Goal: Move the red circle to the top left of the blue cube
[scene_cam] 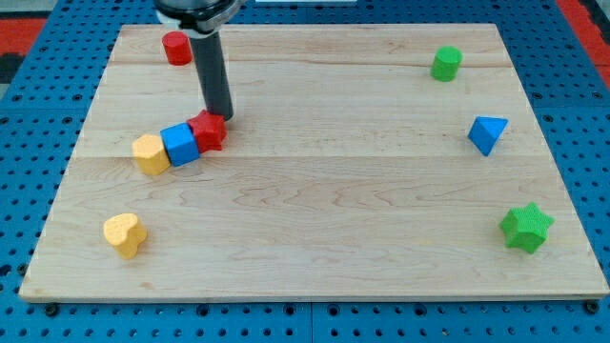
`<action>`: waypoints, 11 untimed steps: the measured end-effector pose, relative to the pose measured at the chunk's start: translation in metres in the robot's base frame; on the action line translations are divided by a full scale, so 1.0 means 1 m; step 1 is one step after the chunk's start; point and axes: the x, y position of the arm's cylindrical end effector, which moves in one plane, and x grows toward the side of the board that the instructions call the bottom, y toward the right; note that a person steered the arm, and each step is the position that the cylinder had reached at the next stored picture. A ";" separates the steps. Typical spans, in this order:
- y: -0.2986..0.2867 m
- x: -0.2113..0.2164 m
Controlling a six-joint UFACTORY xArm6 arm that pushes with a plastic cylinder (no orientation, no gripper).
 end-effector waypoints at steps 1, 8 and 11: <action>0.012 -0.008; -0.105 -0.184; -0.068 -0.025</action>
